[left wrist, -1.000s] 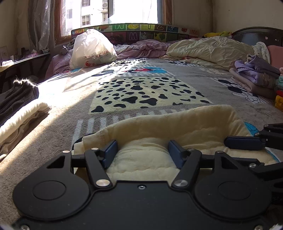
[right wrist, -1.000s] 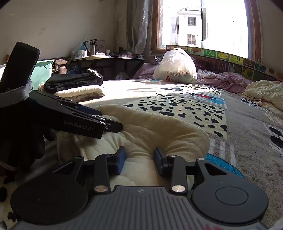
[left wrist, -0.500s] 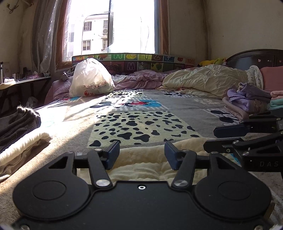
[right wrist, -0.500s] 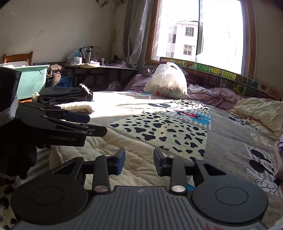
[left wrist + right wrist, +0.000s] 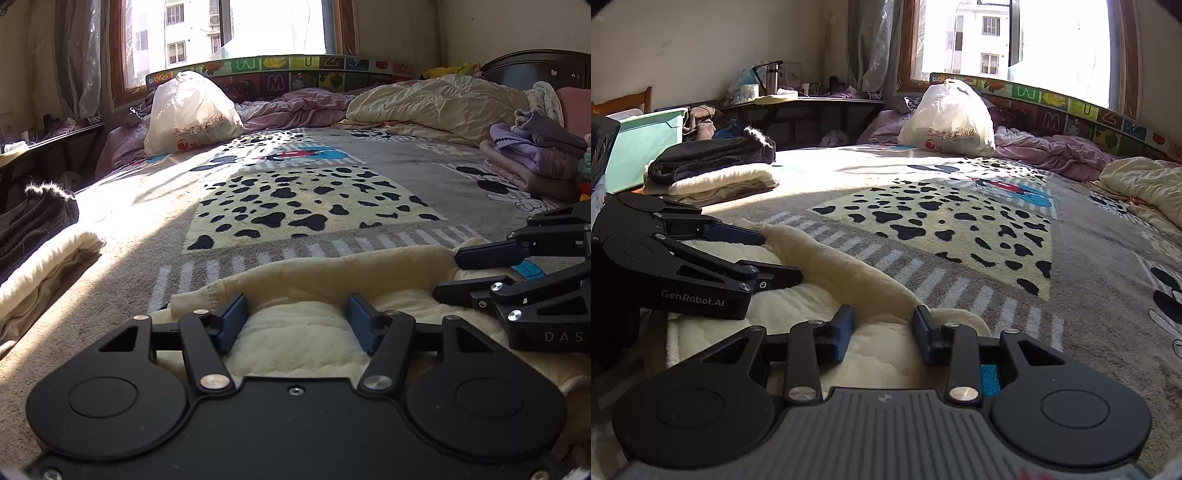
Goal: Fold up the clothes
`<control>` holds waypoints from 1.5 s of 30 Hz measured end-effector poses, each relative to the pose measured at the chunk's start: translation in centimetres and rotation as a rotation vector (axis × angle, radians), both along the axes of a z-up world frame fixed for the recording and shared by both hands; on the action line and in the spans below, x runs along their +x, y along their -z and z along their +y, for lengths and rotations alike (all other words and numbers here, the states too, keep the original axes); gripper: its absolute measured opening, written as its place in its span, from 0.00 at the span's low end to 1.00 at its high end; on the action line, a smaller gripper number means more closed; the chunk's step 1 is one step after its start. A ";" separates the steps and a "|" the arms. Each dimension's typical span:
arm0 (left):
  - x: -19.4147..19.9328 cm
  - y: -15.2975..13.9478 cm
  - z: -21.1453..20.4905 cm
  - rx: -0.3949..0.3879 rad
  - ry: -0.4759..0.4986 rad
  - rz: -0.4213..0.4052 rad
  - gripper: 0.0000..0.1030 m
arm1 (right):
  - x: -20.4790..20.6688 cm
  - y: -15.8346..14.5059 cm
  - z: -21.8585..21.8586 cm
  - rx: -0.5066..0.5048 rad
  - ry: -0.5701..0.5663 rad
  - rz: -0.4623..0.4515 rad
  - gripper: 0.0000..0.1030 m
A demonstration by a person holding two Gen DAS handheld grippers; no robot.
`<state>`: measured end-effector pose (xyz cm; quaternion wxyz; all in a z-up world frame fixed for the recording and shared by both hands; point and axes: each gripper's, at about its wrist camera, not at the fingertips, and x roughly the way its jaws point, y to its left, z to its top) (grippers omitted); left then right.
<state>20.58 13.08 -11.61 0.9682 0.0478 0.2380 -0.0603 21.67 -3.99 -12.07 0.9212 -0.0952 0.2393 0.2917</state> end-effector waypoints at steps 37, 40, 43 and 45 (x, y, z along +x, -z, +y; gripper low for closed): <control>-4.9 1.1 14.1 -0.978 -0.392 0.169 0.79 | -6.1 2.0 -8.4 0.708 0.349 0.478 0.64; -4.0 1.1 13.3 -0.950 -0.331 0.203 0.79 | -6.5 3.0 -8.0 0.740 0.357 0.526 0.67; -3.7 1.3 12.7 -0.942 -0.291 0.216 0.79 | -6.7 3.6 -7.8 0.789 0.352 0.556 0.67; -3.5 1.5 12.2 -0.922 -0.273 0.222 0.71 | -6.8 3.7 -7.7 0.818 0.354 0.568 0.66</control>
